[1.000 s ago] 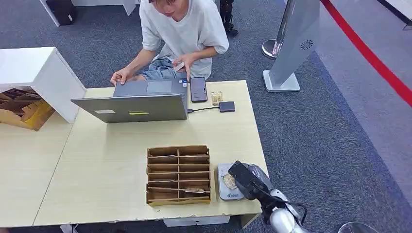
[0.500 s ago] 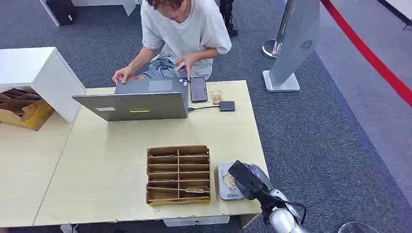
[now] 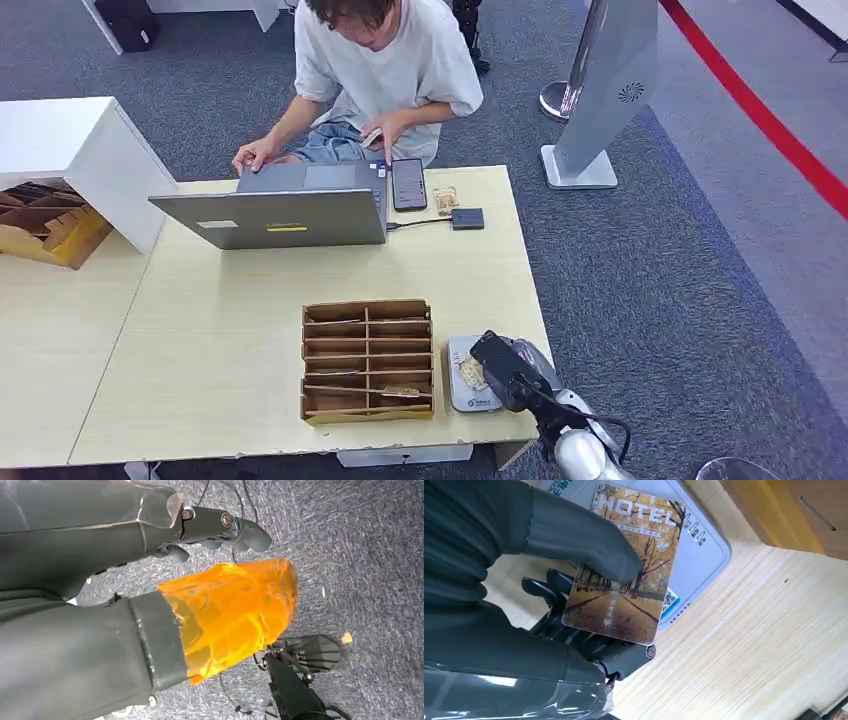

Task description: Pass the card to the sensor for recognition and then transmit it.

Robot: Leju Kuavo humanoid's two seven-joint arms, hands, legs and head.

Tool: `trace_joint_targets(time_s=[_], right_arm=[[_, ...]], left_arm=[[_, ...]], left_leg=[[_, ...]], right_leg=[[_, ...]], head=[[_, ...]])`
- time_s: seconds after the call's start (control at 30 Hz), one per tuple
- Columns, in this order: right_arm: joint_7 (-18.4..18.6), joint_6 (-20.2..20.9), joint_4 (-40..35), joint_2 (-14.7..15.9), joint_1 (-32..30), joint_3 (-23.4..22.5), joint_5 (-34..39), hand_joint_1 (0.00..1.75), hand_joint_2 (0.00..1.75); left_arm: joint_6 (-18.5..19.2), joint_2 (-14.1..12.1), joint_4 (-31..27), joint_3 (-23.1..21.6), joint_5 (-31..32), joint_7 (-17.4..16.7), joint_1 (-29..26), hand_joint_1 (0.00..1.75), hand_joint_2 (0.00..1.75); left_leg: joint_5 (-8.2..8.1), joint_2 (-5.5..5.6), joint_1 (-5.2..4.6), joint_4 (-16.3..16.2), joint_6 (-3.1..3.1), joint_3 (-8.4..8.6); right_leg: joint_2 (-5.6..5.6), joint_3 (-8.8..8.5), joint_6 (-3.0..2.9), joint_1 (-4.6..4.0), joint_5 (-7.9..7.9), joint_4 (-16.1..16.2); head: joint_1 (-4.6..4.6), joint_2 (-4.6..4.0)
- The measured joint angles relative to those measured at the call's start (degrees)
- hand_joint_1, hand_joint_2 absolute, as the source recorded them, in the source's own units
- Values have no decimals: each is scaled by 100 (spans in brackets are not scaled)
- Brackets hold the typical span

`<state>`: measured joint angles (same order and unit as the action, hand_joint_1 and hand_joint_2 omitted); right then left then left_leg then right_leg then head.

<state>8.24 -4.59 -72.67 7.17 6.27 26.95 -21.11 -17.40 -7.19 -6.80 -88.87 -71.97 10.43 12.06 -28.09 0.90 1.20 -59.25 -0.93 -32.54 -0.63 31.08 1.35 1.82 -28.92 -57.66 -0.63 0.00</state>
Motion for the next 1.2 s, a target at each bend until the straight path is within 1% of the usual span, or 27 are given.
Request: trace_joint_targets(time_s=[1.2], right_arm=[[0, 7, 79, -46, 13, -52, -9, 175, 175]], left_arm=[[-4, 0, 0, 0, -9, -15, -1, 0, 0]], left_leg=[[5, 0, 0, 0, 0, 1]], right_leg=[[0, -1, -4, 0, 4, 0]], head=[[0, 0]])
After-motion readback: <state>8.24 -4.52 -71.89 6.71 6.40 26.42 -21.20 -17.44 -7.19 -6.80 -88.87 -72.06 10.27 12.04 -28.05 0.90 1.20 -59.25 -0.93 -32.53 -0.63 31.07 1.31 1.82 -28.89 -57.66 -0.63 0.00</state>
